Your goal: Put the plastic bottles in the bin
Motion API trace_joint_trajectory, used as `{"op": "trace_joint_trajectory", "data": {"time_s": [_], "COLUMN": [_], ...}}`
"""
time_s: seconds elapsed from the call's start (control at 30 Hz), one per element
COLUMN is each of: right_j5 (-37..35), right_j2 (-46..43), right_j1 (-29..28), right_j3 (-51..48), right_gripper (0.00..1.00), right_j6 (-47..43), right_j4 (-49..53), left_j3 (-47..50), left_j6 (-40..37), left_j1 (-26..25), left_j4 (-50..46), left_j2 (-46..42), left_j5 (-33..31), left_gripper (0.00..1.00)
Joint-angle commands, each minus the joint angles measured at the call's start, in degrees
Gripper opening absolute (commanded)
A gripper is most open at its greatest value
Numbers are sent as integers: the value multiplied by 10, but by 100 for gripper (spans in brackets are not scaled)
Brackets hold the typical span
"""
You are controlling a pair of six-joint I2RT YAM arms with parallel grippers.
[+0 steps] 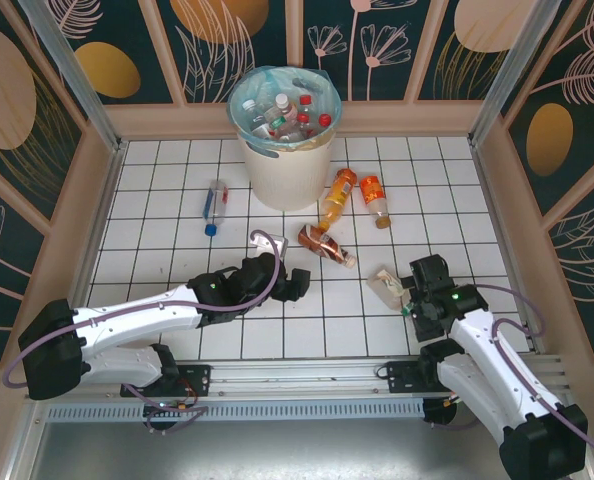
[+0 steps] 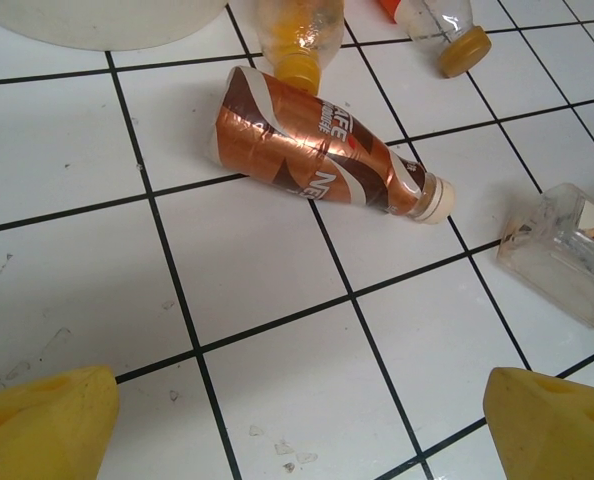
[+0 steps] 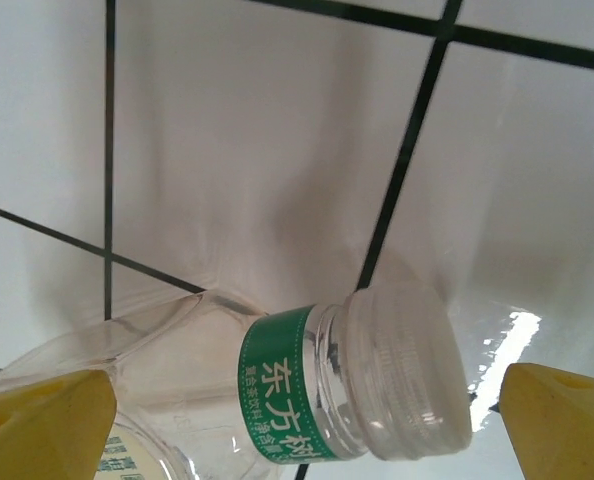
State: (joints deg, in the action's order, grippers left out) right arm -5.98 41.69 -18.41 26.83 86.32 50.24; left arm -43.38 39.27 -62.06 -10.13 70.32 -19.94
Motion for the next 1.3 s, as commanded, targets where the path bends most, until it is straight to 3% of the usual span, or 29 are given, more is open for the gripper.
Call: {"op": "trace_joint_trajectory", "data": {"time_s": [0.0,0.17,0.37,0.53,0.7,0.97,1.27], "right_j5": [16,3,-16,-10,48,106,117], "right_j2": [7,13,17,40,81,132,151], "right_j1": [4,5,24,85,166,176,184], "right_j3": [-17,-24,-33,-31,-35,-44,-54], "right_gripper": [99,98,88,93,96,88,70], "right_j6": [10,12,-25,-95,-196,-243,-299], "right_j4": [-38,-62,-126,-141,-195,-237,-272], "left_j3": [7,4,4,4,0,-16,-15], "left_j6": [5,0,2,8,5,-4,-7], "left_j1": [-2,-1,-2,-2,-2,-2,-2], "left_j4": [11,5,3,-1,2,2,5], "left_j2": [-8,-12,-18,-16,-9,17,23], "left_j5": [-6,-10,-11,-8,-10,-3,7], "left_gripper": [94,94,94,94,94,94,94]}}
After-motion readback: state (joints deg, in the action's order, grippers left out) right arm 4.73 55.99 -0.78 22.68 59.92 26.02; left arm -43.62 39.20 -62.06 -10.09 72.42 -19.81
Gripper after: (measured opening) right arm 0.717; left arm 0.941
